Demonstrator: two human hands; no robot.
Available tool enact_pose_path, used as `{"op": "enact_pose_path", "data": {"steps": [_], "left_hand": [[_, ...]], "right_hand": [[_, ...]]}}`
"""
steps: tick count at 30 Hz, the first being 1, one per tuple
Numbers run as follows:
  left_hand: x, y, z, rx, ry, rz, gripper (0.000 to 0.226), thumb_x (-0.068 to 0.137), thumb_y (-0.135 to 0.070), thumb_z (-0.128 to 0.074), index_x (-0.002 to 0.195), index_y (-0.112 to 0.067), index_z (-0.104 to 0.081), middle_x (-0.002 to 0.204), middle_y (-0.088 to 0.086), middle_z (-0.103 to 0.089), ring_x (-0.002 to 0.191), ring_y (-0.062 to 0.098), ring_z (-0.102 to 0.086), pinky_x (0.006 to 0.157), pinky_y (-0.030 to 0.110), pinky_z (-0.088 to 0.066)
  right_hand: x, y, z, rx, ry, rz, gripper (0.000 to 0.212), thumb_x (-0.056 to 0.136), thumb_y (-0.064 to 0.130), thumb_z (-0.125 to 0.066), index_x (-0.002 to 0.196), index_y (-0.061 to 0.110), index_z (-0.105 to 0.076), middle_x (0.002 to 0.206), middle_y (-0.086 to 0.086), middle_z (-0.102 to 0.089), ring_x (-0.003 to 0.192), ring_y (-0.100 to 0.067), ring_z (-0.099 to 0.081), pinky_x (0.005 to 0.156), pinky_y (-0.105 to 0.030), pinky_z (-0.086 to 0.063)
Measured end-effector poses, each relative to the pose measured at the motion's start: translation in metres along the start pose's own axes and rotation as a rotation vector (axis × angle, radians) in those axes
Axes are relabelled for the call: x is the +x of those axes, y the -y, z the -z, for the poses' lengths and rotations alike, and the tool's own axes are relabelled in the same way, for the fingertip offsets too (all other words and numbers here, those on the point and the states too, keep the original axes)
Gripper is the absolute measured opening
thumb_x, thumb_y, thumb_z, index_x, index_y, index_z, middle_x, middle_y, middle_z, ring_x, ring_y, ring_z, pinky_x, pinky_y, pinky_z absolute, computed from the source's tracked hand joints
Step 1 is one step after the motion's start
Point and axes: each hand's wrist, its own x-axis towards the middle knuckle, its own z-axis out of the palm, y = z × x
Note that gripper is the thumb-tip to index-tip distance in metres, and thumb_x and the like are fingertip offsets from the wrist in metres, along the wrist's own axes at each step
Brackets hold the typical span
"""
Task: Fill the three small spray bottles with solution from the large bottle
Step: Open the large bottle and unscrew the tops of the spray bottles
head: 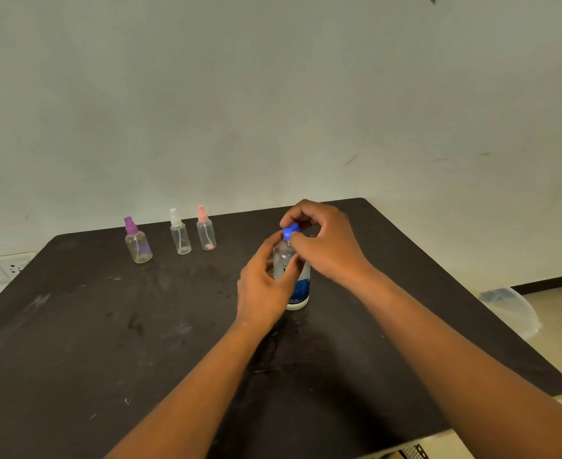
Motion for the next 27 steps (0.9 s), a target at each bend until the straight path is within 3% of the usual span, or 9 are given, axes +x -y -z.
{"op": "enact_pose_path", "data": {"steps": [2,6,11,16,19,23,27], "left_hand": [[0.000,0.000,0.000,-0.010,0.003,0.012,0.053,0.098,-0.036,-0.072,0.149,-0.037,-0.055,0.124,-0.013,-0.074,0.118,0.010,-0.070,0.107,0.046,-0.057],[0.001,-0.001,-0.001,-0.007,-0.002,0.027,0.054,0.097,-0.038,-0.070,0.149,-0.033,-0.056,0.124,-0.011,-0.074,0.119,0.010,-0.069,0.108,0.046,-0.057],[0.000,-0.001,-0.001,-0.017,0.011,0.001,0.054,0.099,-0.030,-0.072,0.150,-0.031,-0.055,0.127,-0.008,-0.073,0.119,0.012,-0.070,0.107,0.047,-0.057],[0.001,-0.003,-0.001,-0.040,0.008,0.030,0.055,0.096,-0.032,-0.069,0.150,-0.028,-0.056,0.127,-0.004,-0.074,0.122,0.017,-0.069,0.110,0.050,-0.054],[0.002,-0.002,-0.001,-0.051,0.008,0.024,0.054,0.098,-0.028,-0.072,0.150,-0.027,-0.057,0.129,-0.002,-0.073,0.122,0.019,-0.069,0.109,0.050,-0.055],[0.003,-0.001,0.000,-0.117,0.013,0.017,0.058,0.095,-0.034,-0.076,0.150,-0.025,-0.059,0.126,-0.004,-0.076,0.118,0.016,-0.072,0.106,0.047,-0.058],[0.007,0.004,0.004,-0.168,0.076,0.018,0.060,0.092,-0.043,-0.078,0.148,-0.029,-0.061,0.130,-0.008,-0.075,0.121,0.014,-0.071,0.106,0.047,-0.058]], "right_hand": [[0.001,0.001,0.001,0.005,0.014,0.004,0.025,0.080,0.009,-0.071,0.092,0.031,-0.072,0.092,0.017,-0.072,0.091,-0.003,-0.067,0.080,-0.025,-0.058],[0.000,0.000,-0.001,-0.076,-0.037,0.013,0.024,0.081,0.032,-0.084,0.097,0.032,-0.066,0.088,0.016,-0.069,0.078,-0.003,-0.066,0.070,-0.019,-0.057],[0.001,0.000,0.002,-0.080,0.017,0.031,0.024,0.083,0.011,-0.073,0.094,0.031,-0.068,0.090,0.016,-0.070,0.089,-0.001,-0.066,0.070,-0.013,-0.049],[-0.001,0.002,0.001,-0.191,0.029,0.055,0.037,0.087,0.033,-0.080,0.119,0.032,-0.060,0.102,0.013,-0.070,0.093,-0.006,-0.067,0.077,-0.020,-0.055],[-0.001,0.001,0.001,-0.183,0.013,0.039,0.034,0.089,0.026,-0.078,0.119,0.032,-0.062,0.100,0.015,-0.069,0.092,-0.004,-0.067,0.080,-0.022,-0.056],[-0.002,0.001,0.004,-0.052,-0.034,0.038,0.028,0.089,0.016,-0.076,0.111,0.032,-0.069,0.096,0.019,-0.069,0.090,0.001,-0.065,0.074,-0.009,-0.050],[0.002,0.003,0.012,0.156,-0.128,0.032,0.024,0.090,0.009,-0.076,0.106,0.026,-0.073,0.097,0.009,-0.075,0.089,-0.008,-0.070,0.076,-0.015,-0.054]]}}
